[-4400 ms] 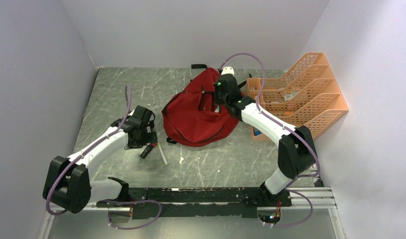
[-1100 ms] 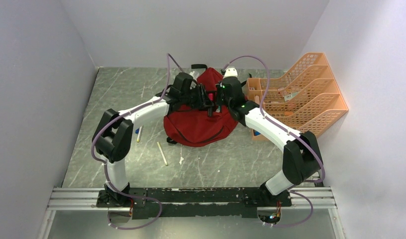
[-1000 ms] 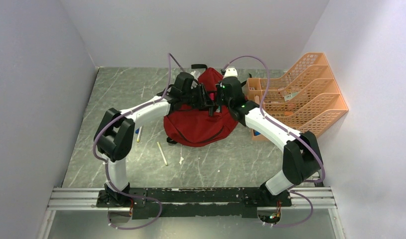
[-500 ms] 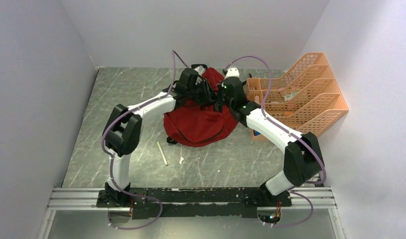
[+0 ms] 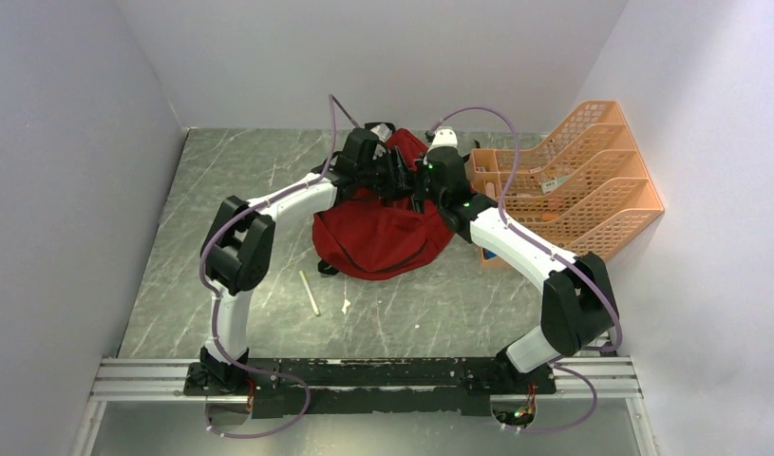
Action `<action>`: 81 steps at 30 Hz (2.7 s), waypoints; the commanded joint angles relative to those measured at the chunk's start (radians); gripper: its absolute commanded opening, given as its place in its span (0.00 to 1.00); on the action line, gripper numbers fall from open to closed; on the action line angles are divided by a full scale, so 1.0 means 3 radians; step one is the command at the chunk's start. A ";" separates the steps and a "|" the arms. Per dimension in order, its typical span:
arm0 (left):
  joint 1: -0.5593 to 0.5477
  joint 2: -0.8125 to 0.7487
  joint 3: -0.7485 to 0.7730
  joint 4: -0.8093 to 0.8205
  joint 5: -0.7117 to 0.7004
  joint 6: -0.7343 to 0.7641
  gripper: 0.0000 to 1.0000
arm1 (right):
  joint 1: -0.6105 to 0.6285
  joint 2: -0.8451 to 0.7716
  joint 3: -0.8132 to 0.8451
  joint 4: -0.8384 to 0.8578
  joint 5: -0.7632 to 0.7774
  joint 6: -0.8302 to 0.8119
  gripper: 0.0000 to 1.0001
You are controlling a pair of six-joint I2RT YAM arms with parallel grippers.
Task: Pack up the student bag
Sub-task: Place the stationery in the student bag, then pick up the stationery from the center of the board.
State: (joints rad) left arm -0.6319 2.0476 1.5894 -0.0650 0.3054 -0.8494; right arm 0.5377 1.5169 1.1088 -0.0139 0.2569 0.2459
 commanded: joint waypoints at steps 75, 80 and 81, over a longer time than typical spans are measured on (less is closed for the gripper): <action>0.0288 -0.2266 -0.3082 -0.1424 -0.1579 0.0109 0.62 | 0.0350 0.0047 -0.0214 0.0563 0.0256 -0.1047 0.00; 0.0186 -0.2165 -0.3049 -0.1388 -0.1636 0.0065 0.62 | 0.0351 0.0052 -0.0219 0.0558 0.0253 -0.1037 0.00; 0.0174 -0.2136 -0.3030 -0.1404 -0.1656 0.0068 0.61 | 0.0350 0.0052 -0.0219 0.0555 0.0253 -0.1039 0.00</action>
State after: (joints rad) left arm -0.5602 1.3708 0.6727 -0.5137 -0.1822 -0.8021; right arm 0.6392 1.5600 1.0515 0.1112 0.3214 -0.0769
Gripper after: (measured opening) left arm 0.620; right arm 0.022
